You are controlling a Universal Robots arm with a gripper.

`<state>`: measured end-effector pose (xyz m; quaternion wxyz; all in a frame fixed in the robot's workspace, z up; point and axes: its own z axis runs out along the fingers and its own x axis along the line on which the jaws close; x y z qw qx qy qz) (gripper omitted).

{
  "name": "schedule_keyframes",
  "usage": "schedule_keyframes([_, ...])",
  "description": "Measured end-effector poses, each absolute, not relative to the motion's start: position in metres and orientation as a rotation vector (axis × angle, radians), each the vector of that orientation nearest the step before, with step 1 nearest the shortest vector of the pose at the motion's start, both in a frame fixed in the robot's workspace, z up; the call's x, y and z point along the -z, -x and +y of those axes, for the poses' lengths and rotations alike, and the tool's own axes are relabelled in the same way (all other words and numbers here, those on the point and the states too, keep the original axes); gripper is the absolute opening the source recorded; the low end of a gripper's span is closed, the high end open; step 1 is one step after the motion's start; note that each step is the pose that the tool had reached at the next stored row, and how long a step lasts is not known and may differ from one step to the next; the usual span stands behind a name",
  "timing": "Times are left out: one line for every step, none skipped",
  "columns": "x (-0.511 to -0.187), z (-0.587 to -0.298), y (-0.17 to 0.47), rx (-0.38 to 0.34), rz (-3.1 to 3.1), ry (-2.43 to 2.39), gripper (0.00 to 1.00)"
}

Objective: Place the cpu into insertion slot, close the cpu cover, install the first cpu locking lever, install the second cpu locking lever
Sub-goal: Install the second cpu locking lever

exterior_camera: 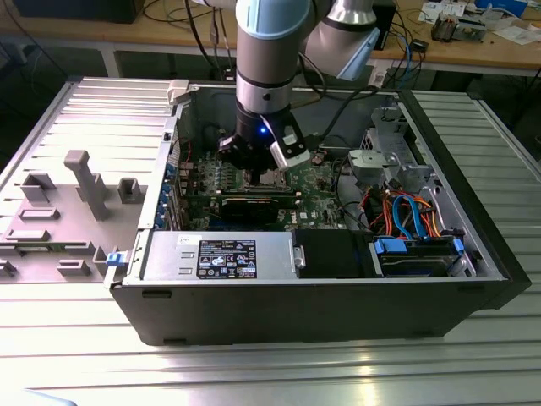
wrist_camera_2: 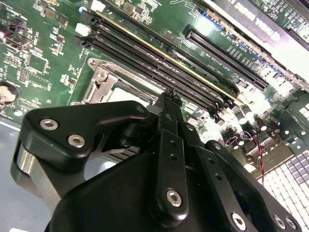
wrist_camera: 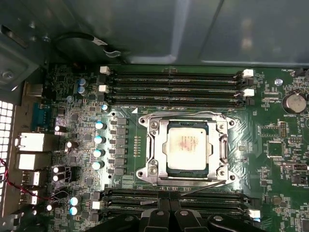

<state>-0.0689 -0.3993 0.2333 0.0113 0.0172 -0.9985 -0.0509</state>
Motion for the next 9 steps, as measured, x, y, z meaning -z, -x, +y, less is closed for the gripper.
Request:
schedule_keyframes([-0.232, -0.399, 0.070, 0.160, -3.114, -0.055, 0.11])
schedule_keyframes([-0.230, -0.400, 0.070, 0.161, -3.114, -0.057, 0.11])
schedule_keyframes([-0.229, -0.400, 0.071, 0.161, -3.114, -0.059, 0.11])
schedule_keyframes([-0.228, -0.400, 0.071, 0.162, -3.114, -0.062, 0.11])
schedule_keyframes([-0.226, -0.400, 0.072, 0.163, -3.114, -0.063, 0.11])
schedule_keyframes([-0.224, -0.401, 0.072, 0.165, -3.114, -0.067, 0.11])
schedule_keyframes([-0.222, -0.401, 0.073, 0.167, -3.113, -0.070, 0.11])
schedule_keyframes([-0.220, -0.401, 0.073, 0.169, -3.113, -0.072, 0.11])
schedule_keyframes([-0.220, -0.401, 0.074, 0.169, -3.113, -0.072, 0.11])
